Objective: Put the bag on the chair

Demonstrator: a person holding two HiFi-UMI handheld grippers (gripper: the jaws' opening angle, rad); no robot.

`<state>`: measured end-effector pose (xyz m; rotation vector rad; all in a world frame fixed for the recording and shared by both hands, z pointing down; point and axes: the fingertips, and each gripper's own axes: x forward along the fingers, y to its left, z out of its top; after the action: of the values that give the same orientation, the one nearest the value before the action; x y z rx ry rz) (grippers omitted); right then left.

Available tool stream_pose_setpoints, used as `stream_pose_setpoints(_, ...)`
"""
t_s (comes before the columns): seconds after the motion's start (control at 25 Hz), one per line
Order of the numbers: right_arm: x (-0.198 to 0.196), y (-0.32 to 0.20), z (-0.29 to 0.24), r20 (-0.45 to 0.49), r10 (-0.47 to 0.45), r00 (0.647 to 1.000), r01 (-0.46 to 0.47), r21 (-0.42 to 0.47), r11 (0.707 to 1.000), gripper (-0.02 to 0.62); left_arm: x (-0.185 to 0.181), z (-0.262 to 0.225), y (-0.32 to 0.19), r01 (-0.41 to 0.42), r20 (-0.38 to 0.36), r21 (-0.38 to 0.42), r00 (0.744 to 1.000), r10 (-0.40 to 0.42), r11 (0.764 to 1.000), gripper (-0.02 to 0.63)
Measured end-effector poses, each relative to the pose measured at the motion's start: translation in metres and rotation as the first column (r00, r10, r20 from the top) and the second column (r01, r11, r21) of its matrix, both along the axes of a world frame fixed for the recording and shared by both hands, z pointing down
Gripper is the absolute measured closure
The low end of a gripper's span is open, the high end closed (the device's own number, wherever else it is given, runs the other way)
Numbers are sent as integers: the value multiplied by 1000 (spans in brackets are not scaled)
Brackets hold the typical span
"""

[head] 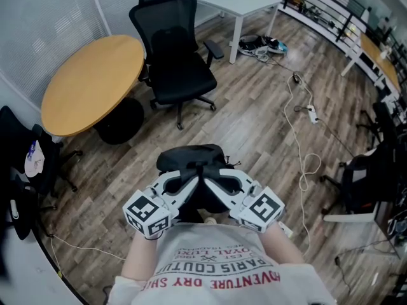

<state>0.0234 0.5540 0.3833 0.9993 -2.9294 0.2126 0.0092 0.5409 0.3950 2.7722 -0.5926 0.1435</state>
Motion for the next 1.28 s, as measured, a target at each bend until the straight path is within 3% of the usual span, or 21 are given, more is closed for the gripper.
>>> stream_pose_setpoints(0.48,-22,-143,0,-2,21,1000,-21,-50,999,548,-21,1,-141,-32,-8,-26,999,32,999,554)
stream_pose_setpoints(0.88,-57,-280,-14,-9,77,997,-77,-1,997,548,-53,-7,-276,-95,20,10,995,95,995,554)
stream_pose_setpoints(1.28,-60,-393,-2,-21,21,1000,-22,-31,999,548,-56,3,-393,-12,38,-6,999,12,1000,553)
